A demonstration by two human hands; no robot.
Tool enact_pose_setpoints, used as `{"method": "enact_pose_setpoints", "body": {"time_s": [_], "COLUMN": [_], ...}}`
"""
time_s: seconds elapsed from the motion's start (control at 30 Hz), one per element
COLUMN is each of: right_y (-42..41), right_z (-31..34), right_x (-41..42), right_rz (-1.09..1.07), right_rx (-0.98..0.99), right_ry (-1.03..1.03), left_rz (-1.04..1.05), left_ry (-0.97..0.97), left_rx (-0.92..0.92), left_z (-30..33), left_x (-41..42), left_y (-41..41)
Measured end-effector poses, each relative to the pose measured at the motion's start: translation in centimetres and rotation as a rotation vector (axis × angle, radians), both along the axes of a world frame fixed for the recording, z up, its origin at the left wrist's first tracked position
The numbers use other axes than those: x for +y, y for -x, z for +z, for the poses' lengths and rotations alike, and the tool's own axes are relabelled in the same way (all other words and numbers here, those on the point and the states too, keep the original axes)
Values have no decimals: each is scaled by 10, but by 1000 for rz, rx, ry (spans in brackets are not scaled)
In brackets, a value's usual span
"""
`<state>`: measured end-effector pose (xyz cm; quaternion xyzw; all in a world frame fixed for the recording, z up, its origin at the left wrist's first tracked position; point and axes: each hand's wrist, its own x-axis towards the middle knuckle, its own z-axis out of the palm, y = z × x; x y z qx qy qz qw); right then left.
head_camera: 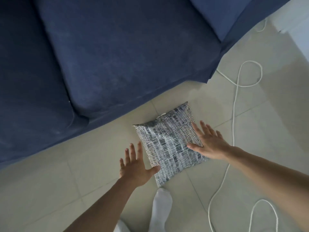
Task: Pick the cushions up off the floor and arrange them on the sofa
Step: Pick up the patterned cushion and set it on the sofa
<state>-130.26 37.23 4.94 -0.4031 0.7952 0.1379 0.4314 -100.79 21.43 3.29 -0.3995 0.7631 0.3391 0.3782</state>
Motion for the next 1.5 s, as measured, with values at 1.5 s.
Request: {"method": "enact_pose_setpoints", "body": {"time_s": [1.5], "right_y": [-37], "right_z": [34], "right_x": [17], "right_rz": [-443], "right_rx": [-218], "right_ry": [298], "left_rz": [268], "left_ry": [-73], "left_rx": [404], "left_z": [45], "left_x": [-30], "left_y": [20]}}
